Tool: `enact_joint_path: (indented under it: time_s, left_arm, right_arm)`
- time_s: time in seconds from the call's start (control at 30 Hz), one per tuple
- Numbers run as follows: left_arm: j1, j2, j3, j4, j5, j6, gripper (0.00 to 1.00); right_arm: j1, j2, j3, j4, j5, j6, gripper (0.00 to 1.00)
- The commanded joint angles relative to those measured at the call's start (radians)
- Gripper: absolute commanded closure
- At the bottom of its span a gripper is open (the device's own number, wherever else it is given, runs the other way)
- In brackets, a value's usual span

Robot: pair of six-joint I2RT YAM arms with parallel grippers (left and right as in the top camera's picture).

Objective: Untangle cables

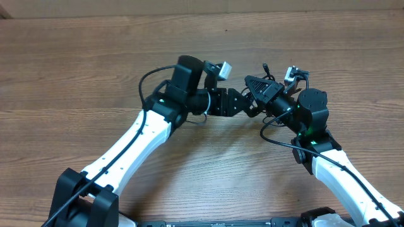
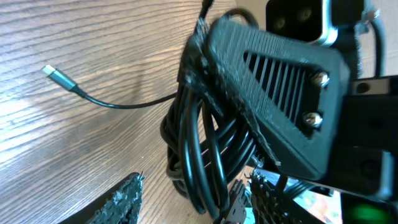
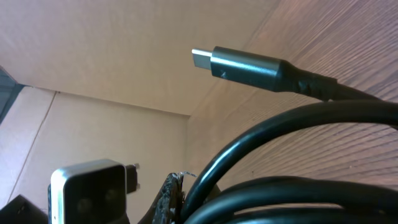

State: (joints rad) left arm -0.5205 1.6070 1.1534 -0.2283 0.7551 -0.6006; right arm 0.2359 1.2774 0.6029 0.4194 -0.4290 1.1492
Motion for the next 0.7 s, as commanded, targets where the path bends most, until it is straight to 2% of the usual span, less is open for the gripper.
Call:
enact_joint_path:
  time_s: [0.0, 0.1, 0.3, 0.33, 0.67]
  left_arm:
    - [-0.023, 0.003, 0.021, 0.001, -0.093, -0.010, 0.48]
    - [-0.022, 0.003, 0.021, 0.001, -0.143, -0.009, 0.64]
    - [-0.021, 0.003, 0.021, -0.008, -0.191, -0.005, 0.86]
    - [-0.018, 0.003, 0.021, -0.010, -0.191, -0.005, 0.94]
    - [0.165, 0.003, 0.021, -0.127, -0.242, 0.002, 0.96]
  right_arm:
    - [0.000, -0.004, 0.019, 0.027, -0.022, 0.006, 0.96]
    - [0.000, -0.005, 0.019, 0.029, -0.045, 0.006, 0.96]
    - [0.000, -0.004, 0.019, 0.028, -0.049, 0.006, 0.96]
    - [0.000, -0.005, 0.019, 0.028, -0.048, 0.006, 0.96]
    - [-0.002, -0.004, 0.019, 0.007, -0.048, 0.000, 0.96]
